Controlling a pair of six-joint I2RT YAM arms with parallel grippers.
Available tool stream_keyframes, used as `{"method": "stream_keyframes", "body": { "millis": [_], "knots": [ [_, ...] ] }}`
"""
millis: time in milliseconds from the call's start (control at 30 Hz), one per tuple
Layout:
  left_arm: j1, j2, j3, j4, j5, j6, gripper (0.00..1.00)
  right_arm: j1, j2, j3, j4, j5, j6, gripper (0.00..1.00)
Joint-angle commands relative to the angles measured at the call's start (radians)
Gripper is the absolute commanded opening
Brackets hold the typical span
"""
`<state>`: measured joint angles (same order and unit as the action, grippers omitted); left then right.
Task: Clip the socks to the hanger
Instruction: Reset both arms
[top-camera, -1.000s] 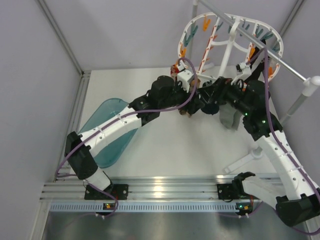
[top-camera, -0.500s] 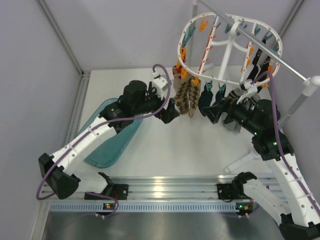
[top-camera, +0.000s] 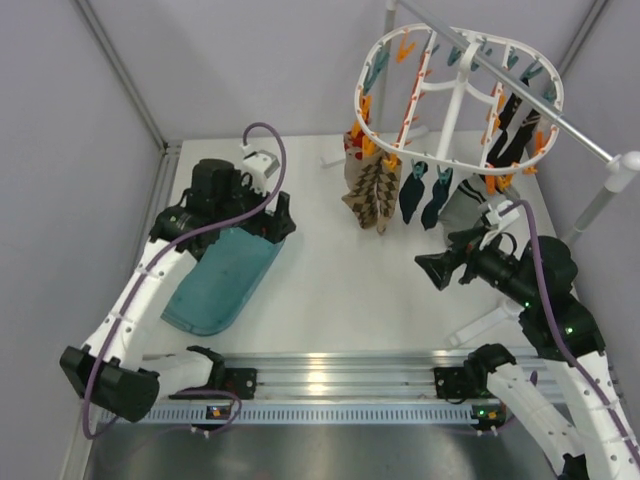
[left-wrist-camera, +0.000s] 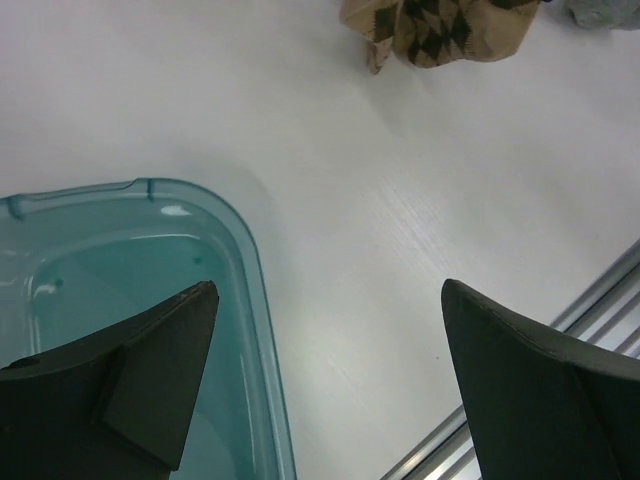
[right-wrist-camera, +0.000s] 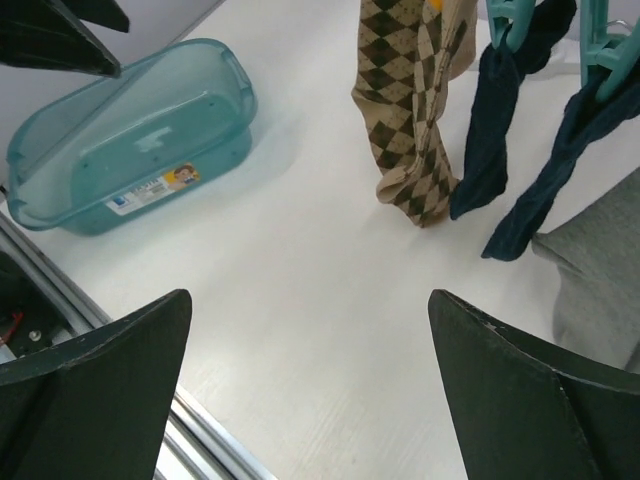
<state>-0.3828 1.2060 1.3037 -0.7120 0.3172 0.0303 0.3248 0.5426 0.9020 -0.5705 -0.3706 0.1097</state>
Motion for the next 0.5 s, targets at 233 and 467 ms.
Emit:
{"method": "stream_keyframes", "body": {
  "millis": [233, 467],
  "knots": [
    [0.137, -0.312, -0.225, -0.02, -0.061, 0.04, 0.98, -0.058, -0.118, -0.023, -0.045, 0.064, -0.099, 1.0],
    [0.14, -0.372, -0.277, -0.004, -0.122, 0.023, 0.98, -0.104, -0.136, -0.041, -0.028, 0.044, -0.079, 1.0]
  ]
}}
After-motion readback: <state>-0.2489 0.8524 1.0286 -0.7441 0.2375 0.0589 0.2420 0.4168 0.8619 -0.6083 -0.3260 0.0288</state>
